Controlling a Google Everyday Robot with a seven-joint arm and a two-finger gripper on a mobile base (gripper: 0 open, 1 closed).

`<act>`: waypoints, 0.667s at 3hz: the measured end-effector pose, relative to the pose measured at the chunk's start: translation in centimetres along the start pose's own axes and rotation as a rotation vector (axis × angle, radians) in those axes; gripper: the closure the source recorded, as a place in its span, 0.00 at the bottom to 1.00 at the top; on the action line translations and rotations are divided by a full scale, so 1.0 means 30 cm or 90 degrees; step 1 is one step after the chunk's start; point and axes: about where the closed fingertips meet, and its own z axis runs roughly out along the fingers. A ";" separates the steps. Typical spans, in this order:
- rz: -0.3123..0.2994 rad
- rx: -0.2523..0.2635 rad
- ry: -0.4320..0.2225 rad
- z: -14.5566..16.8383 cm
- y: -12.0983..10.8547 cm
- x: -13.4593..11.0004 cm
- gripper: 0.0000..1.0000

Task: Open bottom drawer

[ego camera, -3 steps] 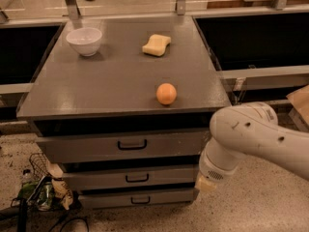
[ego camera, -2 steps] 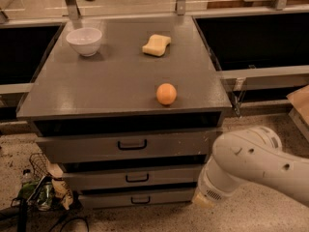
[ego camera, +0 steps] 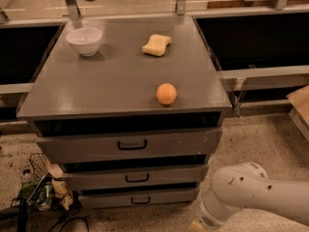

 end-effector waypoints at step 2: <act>0.020 -0.064 0.048 0.230 0.008 0.063 1.00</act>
Offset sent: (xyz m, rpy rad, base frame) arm -0.0080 0.0009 -0.0524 -0.0122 0.0871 -0.0048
